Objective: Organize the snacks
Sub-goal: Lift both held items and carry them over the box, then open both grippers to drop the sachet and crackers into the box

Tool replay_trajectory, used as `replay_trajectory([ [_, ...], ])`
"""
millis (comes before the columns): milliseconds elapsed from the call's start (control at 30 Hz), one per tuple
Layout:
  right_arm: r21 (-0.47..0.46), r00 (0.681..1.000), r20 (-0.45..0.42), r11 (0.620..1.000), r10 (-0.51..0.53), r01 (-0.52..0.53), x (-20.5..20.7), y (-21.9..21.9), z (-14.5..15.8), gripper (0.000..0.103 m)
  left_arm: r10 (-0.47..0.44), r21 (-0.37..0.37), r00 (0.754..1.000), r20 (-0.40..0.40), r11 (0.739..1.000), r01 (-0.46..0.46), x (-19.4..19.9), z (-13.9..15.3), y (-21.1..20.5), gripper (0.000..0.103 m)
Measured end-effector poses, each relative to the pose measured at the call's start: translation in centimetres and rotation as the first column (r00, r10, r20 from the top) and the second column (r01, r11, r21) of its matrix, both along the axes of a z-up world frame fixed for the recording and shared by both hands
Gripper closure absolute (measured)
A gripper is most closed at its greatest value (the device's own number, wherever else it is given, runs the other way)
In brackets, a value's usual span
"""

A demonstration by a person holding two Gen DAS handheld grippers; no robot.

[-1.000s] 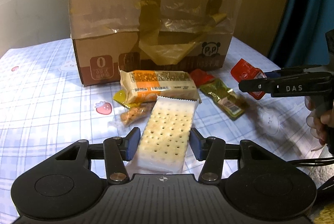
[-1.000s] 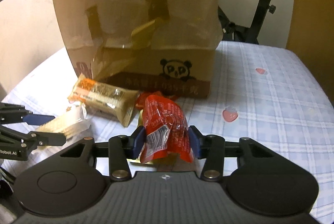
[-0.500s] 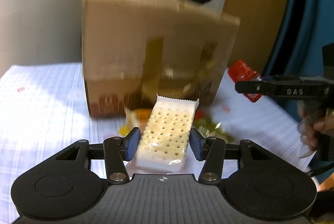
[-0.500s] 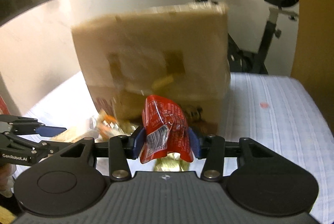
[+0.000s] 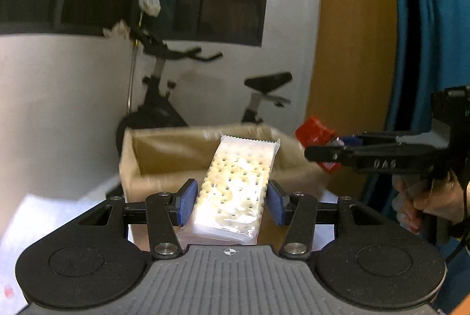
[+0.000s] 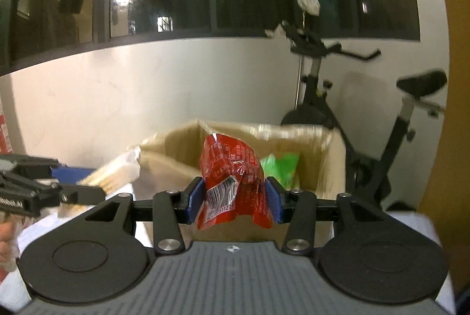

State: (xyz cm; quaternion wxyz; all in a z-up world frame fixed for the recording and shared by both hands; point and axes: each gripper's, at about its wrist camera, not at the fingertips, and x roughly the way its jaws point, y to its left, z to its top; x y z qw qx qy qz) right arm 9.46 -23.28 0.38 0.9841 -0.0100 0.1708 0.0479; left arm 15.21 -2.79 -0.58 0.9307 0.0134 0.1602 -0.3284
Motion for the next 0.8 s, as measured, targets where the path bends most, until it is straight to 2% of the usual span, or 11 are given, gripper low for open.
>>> replay_trajectory([
  [200, -0.031, 0.998, -0.018, 0.998, -0.052, 0.051, 5.7, -1.7, 1.4, 0.055, 0.05, 0.04, 0.997, 0.058, 0.998, -0.052, 4.4, 2.3, -3.4, 0.049],
  [367, -0.023, 0.988, -0.084, 0.992, -0.128, 0.126, 9.8, -3.4, 0.6, 0.055, 0.1, 0.094, 0.995, 0.011, 0.99, -0.101, 8.1, 2.1, -5.4, 0.049],
  [500, 0.0, 0.978, -0.124, 0.986, -0.167, 0.168, 11.0, -4.8, -0.4, 0.055, 0.147, 0.131, 0.989, -0.019, 0.981, -0.143, 10.2, 1.7, -5.6, 0.049],
  [667, -0.018, 0.968, -0.159, 0.981, -0.195, 0.195, 11.7, -5.6, -1.3, 0.054, 0.172, 0.18, 0.984, -0.033, 0.97, -0.164, 10.9, 1.2, -5.3, 0.049],
  [733, -0.032, 0.965, -0.16, 0.979, -0.206, 0.203, 11.6, -5.7, -1.5, 0.047, 0.179, 0.19, 0.983, -0.046, 0.968, -0.167, 11.9, 1.0, -5.3, 0.048],
  [800, -0.039, 0.966, -0.148, 0.977, -0.213, 0.21, 11.4, -5.7, -1.6, 0.045, 0.188, 0.192, 0.981, -0.054, 0.966, -0.174, 12.2, 0.7, -4.9, 0.047],
])
